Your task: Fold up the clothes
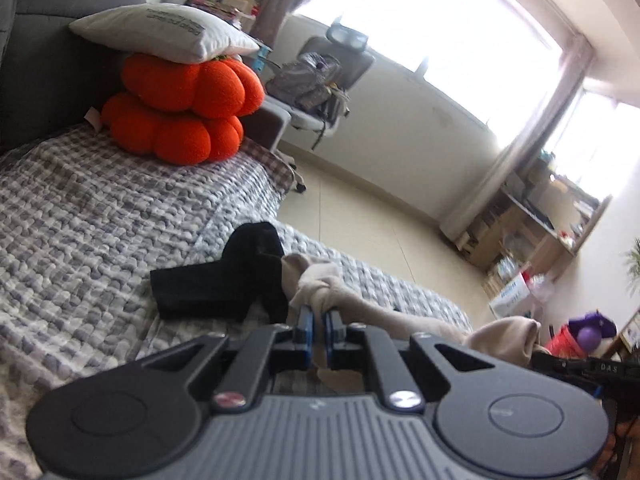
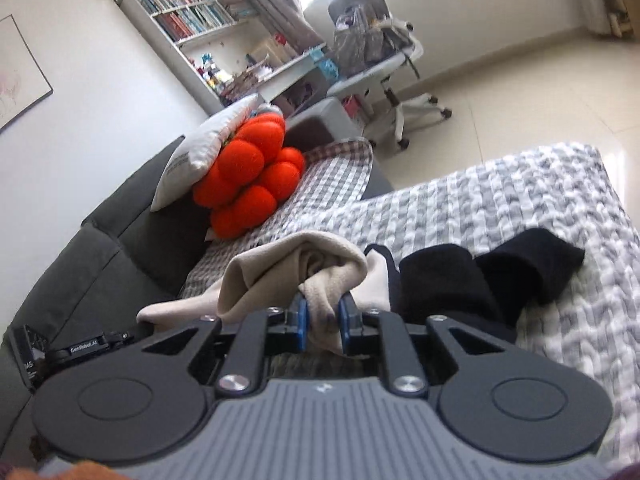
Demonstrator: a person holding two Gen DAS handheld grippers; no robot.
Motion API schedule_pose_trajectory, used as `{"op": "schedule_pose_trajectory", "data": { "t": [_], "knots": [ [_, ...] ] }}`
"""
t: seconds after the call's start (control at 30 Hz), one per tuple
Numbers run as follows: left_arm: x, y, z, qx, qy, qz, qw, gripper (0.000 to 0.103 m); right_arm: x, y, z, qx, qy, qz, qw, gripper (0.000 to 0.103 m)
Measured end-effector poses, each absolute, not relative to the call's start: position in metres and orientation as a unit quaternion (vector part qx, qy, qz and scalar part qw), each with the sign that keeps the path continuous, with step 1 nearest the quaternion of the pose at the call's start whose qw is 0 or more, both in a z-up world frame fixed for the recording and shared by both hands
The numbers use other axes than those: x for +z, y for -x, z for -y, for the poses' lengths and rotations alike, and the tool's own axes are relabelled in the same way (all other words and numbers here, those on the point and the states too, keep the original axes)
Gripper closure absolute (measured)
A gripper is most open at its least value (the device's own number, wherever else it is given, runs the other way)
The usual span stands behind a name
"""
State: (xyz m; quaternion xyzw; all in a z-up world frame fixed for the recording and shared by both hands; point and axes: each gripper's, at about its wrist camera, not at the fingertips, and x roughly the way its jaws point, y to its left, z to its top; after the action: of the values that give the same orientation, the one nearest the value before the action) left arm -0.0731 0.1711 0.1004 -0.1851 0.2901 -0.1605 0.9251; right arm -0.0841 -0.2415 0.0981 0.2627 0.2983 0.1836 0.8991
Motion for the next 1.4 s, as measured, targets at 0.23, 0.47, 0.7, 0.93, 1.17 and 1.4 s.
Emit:
{"op": "schedule_pose_trajectory", "data": {
  "t": [0.23, 0.47, 0.7, 0.93, 1.17, 1.4],
  "knots": [
    [0.088, 0.097, -0.176, -0.187, 0.137, -0.339, 0.912, 0.097, 0.081, 0.106, 0.234, 0.203, -0.236, -0.365, 0.878, 0.085],
    [0.062, 0.112, -0.171, -0.191, 0.077, -0.390, 0.898, 0.097, 0.052, 0.114, 0.224, 0.205, -0.213, -0.411, 0.862, 0.084],
    [0.029, 0.108, -0.167, -0.177, 0.026, -0.447, 0.876, 0.096, 0.039, 0.114, 0.218, 0.211, -0.187, -0.435, 0.855, 0.078],
    [0.039, 0.091, -0.173, -0.191, 0.052, -0.440, 0.876, 0.069, 0.053, 0.116, 0.228, 0.223, -0.194, -0.423, 0.857, 0.053],
    [0.057, 0.070, -0.173, -0.200, 0.079, -0.418, 0.883, 0.059, 0.076, 0.111, 0.238, 0.206, -0.194, -0.378, 0.882, 0.043],
    [0.064, 0.028, -0.167, -0.175, 0.097, -0.405, 0.892, 0.054, 0.078, 0.078, 0.238, 0.190, -0.201, -0.351, 0.894, 0.043]
  ]
}}
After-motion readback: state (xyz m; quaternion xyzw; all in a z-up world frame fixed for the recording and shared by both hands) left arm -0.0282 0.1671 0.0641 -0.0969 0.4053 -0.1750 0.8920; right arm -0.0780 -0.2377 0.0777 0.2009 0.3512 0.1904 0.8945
